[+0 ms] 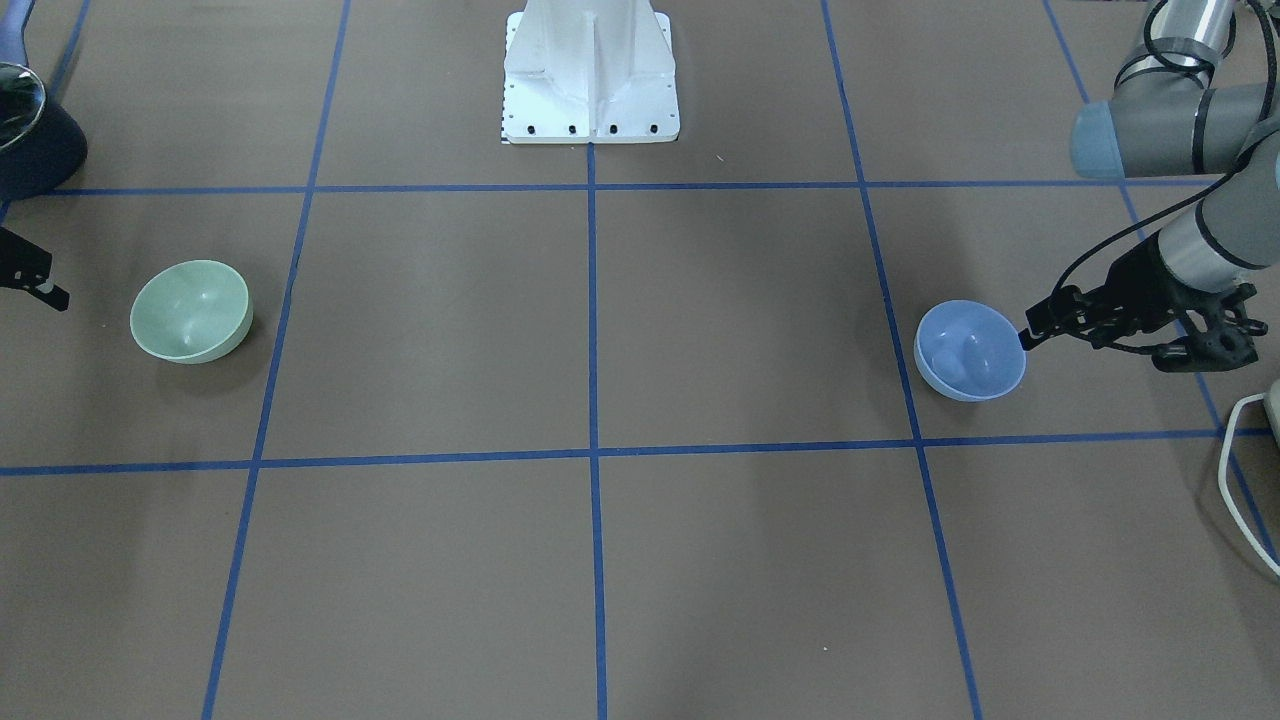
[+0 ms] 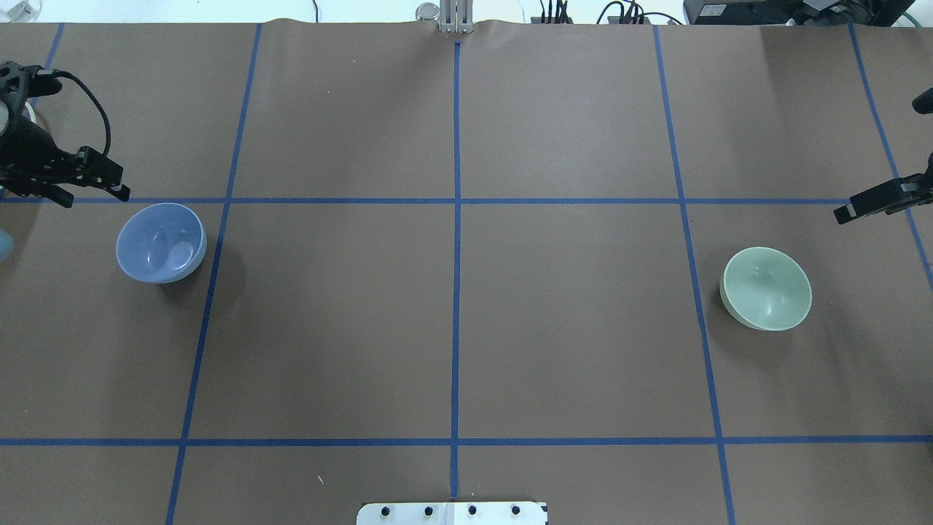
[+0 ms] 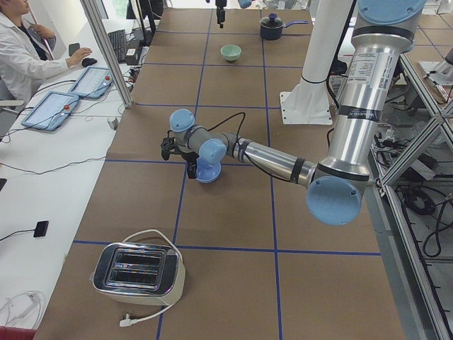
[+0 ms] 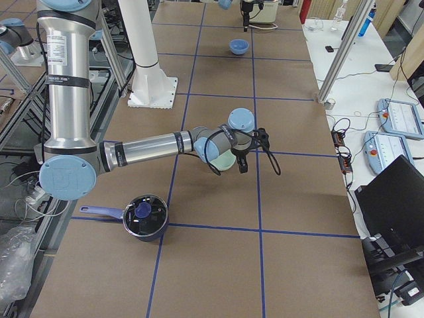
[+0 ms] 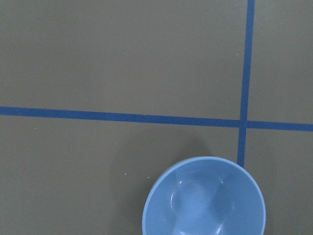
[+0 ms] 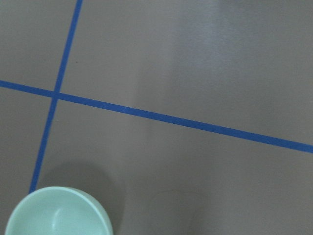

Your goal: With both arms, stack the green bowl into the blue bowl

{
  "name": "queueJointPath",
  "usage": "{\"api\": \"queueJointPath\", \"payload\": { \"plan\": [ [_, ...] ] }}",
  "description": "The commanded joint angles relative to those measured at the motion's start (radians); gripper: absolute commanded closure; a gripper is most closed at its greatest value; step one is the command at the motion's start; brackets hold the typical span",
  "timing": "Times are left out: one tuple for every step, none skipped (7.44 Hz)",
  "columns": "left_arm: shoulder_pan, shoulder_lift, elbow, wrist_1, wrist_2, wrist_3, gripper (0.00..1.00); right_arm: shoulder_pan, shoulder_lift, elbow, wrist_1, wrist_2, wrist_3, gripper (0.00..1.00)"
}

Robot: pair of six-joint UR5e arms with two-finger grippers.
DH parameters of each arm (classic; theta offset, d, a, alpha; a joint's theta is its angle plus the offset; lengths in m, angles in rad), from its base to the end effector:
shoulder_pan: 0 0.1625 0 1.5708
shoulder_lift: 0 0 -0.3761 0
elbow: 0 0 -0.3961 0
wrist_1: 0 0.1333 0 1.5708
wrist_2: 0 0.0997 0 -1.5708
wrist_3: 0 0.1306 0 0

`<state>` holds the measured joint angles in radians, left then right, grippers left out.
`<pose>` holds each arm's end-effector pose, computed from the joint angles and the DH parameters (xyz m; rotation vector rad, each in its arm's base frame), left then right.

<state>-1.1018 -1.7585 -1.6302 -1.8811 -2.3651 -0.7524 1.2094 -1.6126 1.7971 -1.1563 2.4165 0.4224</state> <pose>0.2296 -0.5420 0.4600 -0.0112 0.9339 -0.0412 -0.1452 -0.4848 0.4809 0.2065 -0.9712 -0.1972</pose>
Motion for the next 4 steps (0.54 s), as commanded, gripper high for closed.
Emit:
{"api": "queueJointPath", "payload": {
  "plan": [
    [0.032,-0.004,0.029,-0.041,0.003,-0.036,0.02,-0.019,-0.026,-0.021,0.098,0.003,0.009,0.03],
    [0.04,-0.004,0.03,-0.041,0.004,-0.036,0.02,-0.049,-0.024,-0.027,0.105,-0.003,0.06,0.03],
    [0.043,-0.003,0.042,-0.05,0.01,-0.036,0.02,-0.077,-0.026,-0.028,0.109,-0.013,0.073,0.04],
    [0.052,-0.001,0.061,-0.081,0.026,-0.038,0.02,-0.088,-0.026,-0.028,0.107,-0.013,0.079,0.11]
  ]
}}
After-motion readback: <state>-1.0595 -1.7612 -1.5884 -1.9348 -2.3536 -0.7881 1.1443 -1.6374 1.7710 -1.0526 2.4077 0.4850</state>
